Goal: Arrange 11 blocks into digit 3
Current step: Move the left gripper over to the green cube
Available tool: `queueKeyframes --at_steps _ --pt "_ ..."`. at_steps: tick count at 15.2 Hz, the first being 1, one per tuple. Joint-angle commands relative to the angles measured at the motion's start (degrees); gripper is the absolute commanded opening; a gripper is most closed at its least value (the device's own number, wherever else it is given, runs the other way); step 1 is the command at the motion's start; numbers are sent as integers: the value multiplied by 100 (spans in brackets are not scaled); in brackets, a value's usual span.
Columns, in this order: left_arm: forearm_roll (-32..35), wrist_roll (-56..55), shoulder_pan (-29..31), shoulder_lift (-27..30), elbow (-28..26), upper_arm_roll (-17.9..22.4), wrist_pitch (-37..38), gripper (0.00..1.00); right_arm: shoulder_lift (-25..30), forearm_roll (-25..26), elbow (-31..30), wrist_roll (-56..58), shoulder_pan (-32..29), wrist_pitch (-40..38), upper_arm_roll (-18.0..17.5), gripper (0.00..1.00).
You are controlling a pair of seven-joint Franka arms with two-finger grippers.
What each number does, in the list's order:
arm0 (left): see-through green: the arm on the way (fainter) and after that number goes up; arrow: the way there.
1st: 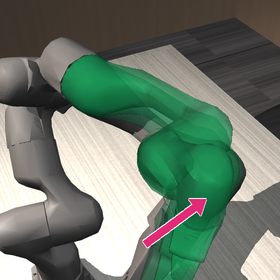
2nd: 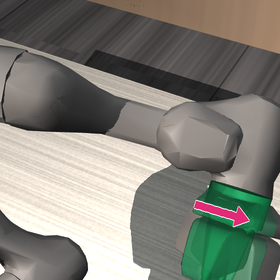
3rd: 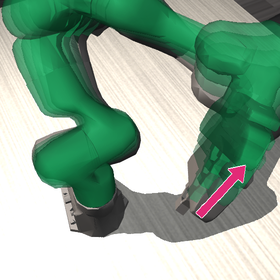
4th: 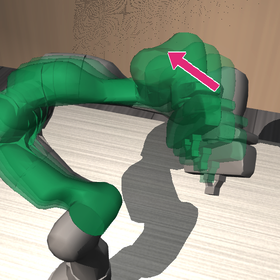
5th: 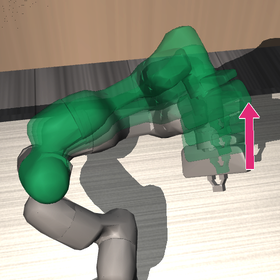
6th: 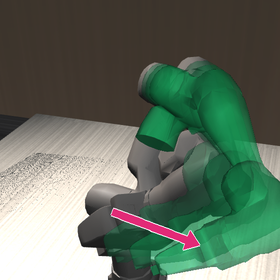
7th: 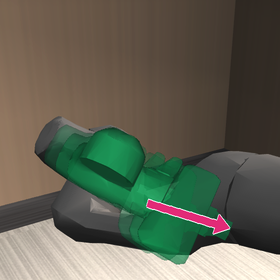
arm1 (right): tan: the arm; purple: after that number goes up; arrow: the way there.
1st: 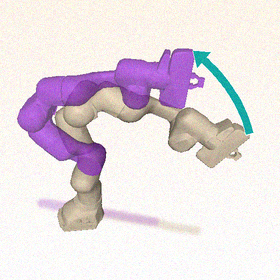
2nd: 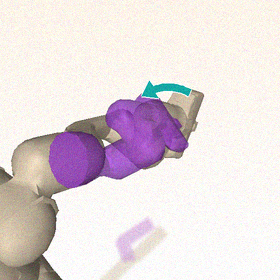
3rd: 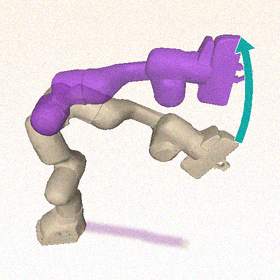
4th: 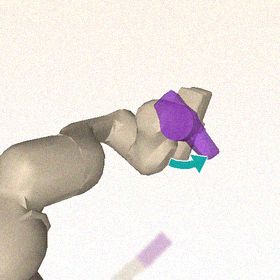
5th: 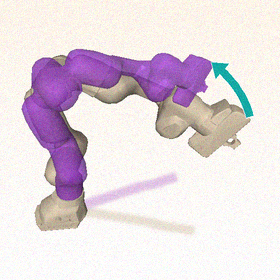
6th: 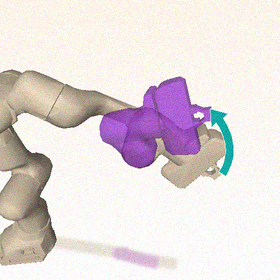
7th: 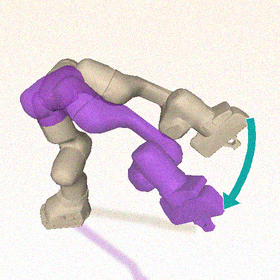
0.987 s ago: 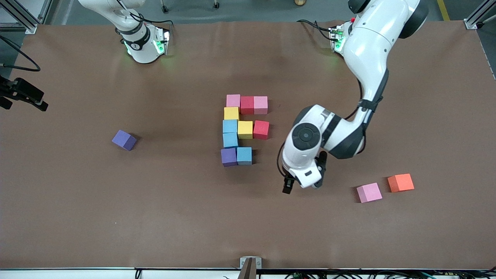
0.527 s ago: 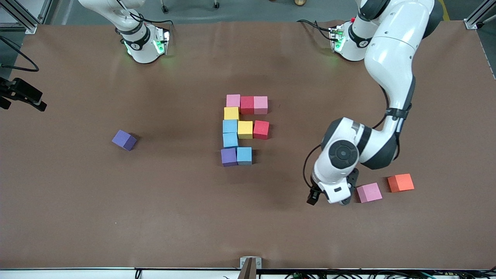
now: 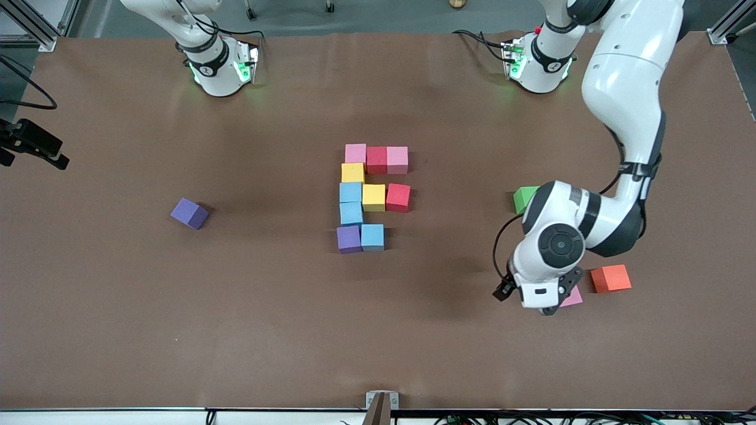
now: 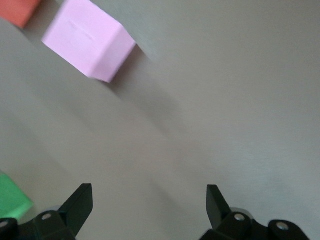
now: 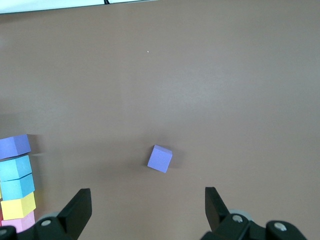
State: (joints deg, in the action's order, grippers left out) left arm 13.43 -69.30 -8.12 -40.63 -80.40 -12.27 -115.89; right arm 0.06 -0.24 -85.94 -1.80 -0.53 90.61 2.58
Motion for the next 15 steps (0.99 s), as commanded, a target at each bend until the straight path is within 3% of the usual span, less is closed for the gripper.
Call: queueKeyframes --at_steps 1,4,6,9,12,15 --pt "107 845 362 1037 -1404 -56 -196 100 -15 23 60 57 -97 -9 -109 100" --pt "19 1961 1133 1784 -2791 -423 -984 100 -15 32 60 65 -97 -17 -109 100" --pt "19 2480 1968 2224 -3838 -1125 -1793 100 -15 41 60 65 -88 -17 -109 100" --pt "19 3524 3111 2524 -4754 -2084 -2043 100 -15 41 60 65 -88 -26 -109 100" --pt "19 4696 3956 2534 -5143 -2569 -2052 100 -15 50 60 65 -97 -17 -109 100" --pt "19 4733 4028 2516 -5196 -2658 -2052 100 -15 50 60 65 -97 -26 -109 100"
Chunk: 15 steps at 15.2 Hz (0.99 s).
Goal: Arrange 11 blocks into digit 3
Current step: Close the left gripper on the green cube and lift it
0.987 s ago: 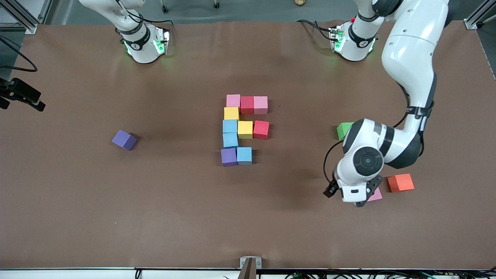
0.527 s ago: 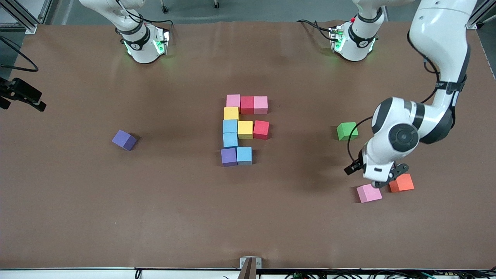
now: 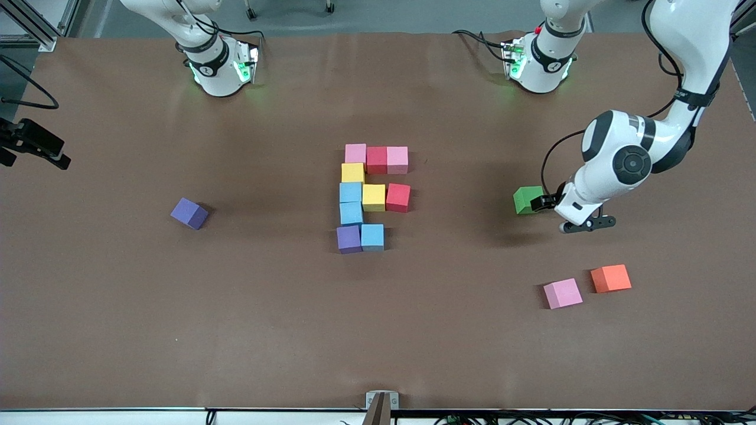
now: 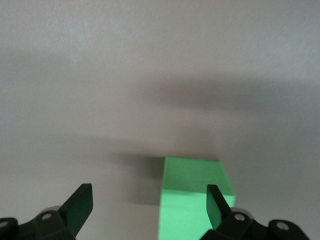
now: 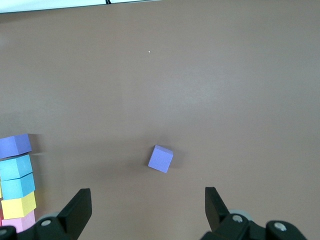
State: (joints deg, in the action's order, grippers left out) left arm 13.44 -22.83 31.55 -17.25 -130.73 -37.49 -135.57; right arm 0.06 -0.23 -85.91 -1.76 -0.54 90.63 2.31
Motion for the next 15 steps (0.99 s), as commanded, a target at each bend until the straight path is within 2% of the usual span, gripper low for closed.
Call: queueKeyframes --at_steps 1,7,12,15 --pt "18 77 53 161 -164 -145 -84 100 -15 50 57 62 -95 -28 -81 100" --pt "18 -310 53 -59 -164 -417 -216 100 -15 67 57 79 -86 -54 -73 100" --pt "18 -301 53 -226 -260 -409 -496 100 3 67 49 149 -78 -89 -81 100" --pt "18 -301 61 -533 -243 -408 -857 100 3 102 49 852 -104 -335 -64 100"
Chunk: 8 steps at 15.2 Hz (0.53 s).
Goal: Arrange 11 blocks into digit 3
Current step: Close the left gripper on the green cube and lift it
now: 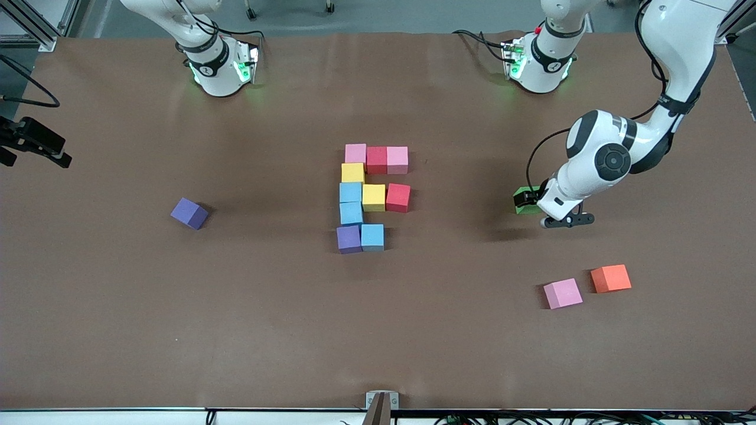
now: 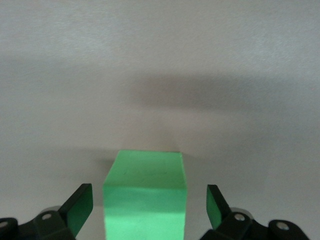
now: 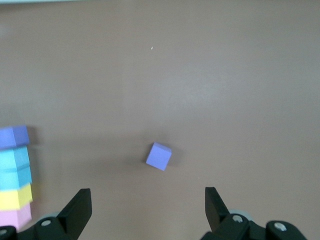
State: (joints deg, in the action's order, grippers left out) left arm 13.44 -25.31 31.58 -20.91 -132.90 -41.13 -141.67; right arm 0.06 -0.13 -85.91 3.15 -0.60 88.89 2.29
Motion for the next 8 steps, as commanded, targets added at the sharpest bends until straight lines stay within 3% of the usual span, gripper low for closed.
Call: queueKeyframes --at_steps 1,3,4,5,6,7,8 --pt "27 -53 59 -185 -26 -36 -256 100 2 101 48 345 -98 -170 -62 100" --pt "36 -44 59 -194 -35 -27 -256 99 11 101 48 179 -98 -196 -53 100" --pt "36 -44 59 -194 -35 -27 -256 92 20 101 48 73 -98 -249 -53 100" --pt "36 -61 59 -211 -35 -27 -256 78 11 101 48 37 -98 -275 -61 100" --pt "36 -87 59 -238 -35 -27 -256 53 11 101 48 28 -80 -275 -62 100" --pt "36 -105 59 -238 -9 -36 -256 34 3 101 39 28 -80 -284 -62 100" --pt "36 -140 59 -229 27 -36 -256 21 2 101 39 28 -71 -284 -62 100"
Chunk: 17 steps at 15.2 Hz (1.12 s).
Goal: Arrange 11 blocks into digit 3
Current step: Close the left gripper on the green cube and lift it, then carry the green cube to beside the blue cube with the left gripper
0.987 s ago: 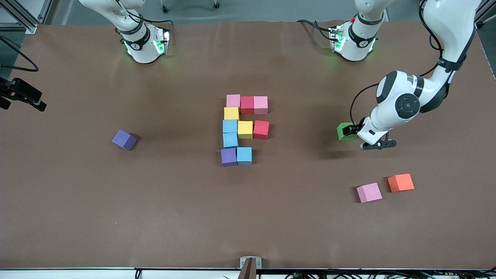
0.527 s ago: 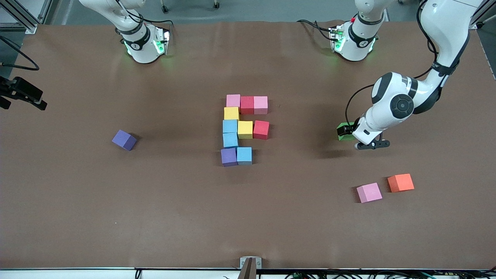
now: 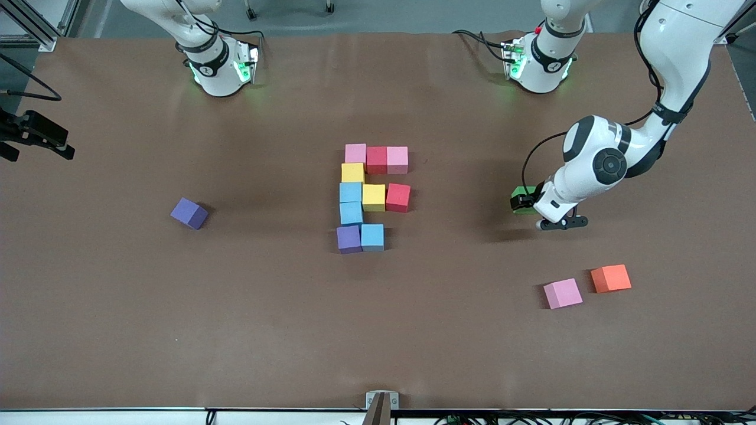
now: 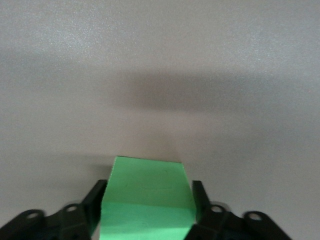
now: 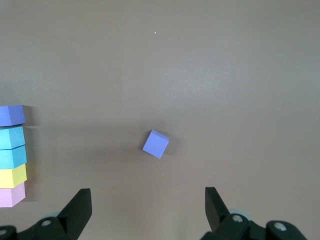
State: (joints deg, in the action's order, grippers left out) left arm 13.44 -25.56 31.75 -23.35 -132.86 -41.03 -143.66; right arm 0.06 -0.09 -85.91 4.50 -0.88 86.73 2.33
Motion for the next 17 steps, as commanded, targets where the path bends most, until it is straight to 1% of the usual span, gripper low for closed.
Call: queueKeyframes --at_steps 1,2,4,5,6,8,9,12,13,14,15,17 --pt "36 -194 33 15 85 -54 -40 11 3 97 39 -107 -53 -60 -66 100" --pt "36 -351 7 -3 233 -54 -5 5 3 97 39 -107 -53 -60 -66 100" --pt "27 -939 -203 -21 602 -63 48 3 11 105 48 -116 -62 -60 -57 100" --pt "18 -1168 -369 -47 813 -63 188 3 11 114 48 -116 -62 -51 -57 100" --pt "10 -1501 -536 -212 1189 -63 468 1 3 114 48 -116 -62 -42 -57 100" --pt "18 -2423 -809 -747 2120 -63 1118 1 3 114 48 -238 -53 -16 -57 100" --pt "10 -2854 -1037 -985 2524 -54 1251 1 3 114 48 -326 -44 2 -66 100" --pt "80 -4093 -1512 -1688 3448 -36 1253 1 3 105 57 -362 -53 -7 -66 100" --pt "88 -4497 -1705 -1804 3643 -10 1253 1 3 114 57 -353 -62 -16 -66 100" --pt "89 -4928 -1942 -1874 3758 68 1253 1 3 114 57 -353 -62 -16 -66 100" --pt "89 -5367 -2258 -1884 3933 313 1253 1 3 114 57 -353 -70 -25 -66 100" --pt "71 -6281 -2952 -1884 4119 788 1253 1 3 114 57 -353 -62 -7 -66 100"
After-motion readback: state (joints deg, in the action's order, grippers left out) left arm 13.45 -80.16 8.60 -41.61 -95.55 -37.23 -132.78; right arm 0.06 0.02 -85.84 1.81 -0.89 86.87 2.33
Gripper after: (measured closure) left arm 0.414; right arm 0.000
